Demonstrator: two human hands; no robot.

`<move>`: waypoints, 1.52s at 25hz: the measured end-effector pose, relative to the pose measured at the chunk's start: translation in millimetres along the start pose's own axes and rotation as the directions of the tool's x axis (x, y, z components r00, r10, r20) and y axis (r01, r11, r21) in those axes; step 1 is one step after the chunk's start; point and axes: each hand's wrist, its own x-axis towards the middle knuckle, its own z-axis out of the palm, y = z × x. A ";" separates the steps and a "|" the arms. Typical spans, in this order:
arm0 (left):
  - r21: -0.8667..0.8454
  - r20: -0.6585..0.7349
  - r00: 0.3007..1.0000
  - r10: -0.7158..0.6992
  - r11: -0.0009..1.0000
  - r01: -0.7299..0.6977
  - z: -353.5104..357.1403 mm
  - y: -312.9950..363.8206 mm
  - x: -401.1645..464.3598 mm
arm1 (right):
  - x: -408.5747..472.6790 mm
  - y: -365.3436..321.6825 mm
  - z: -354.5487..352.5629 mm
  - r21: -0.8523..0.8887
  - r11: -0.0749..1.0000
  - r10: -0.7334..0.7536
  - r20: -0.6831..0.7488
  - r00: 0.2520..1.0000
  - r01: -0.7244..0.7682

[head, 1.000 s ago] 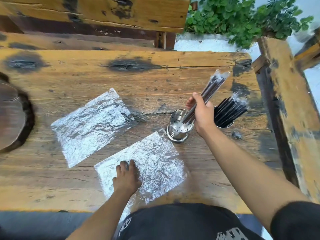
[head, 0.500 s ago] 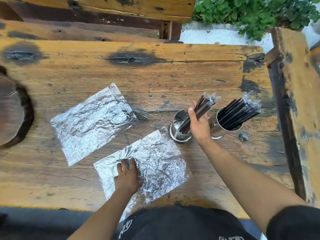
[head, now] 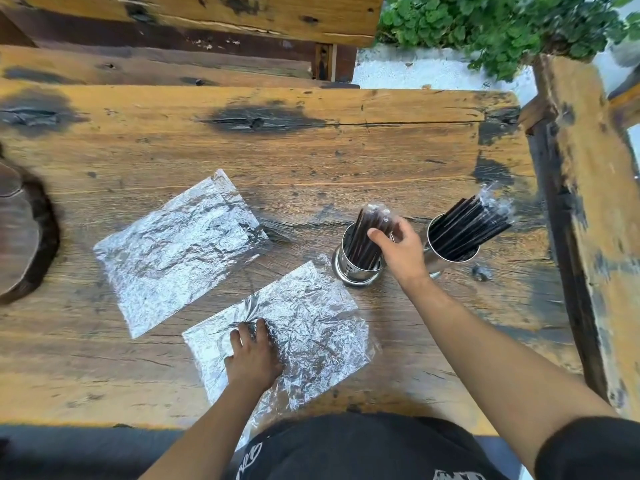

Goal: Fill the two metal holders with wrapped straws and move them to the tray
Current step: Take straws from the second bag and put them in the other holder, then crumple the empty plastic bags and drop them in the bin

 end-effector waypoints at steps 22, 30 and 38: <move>-0.014 -0.055 0.998 0.029 0.999 -0.030 -5.7 -4.7 -5.3 | -70.2 29.2 3.0 -0.181 0.983 -0.043 -0.278 0.960 -0.008; -0.101 -0.054 0.998 -0.014 0.995 0.009 2.1 -26.2 -19.0 | -100.0 98.7 45.1 -0.606 0.796 0.146 0.189 0.971 -0.002; -0.199 -0.083 0.984 -0.156 0.970 0.137 18.4 -113.6 -45.3 | -74.8 57.0 190.4 -0.633 0.638 0.017 0.582 0.813 0.439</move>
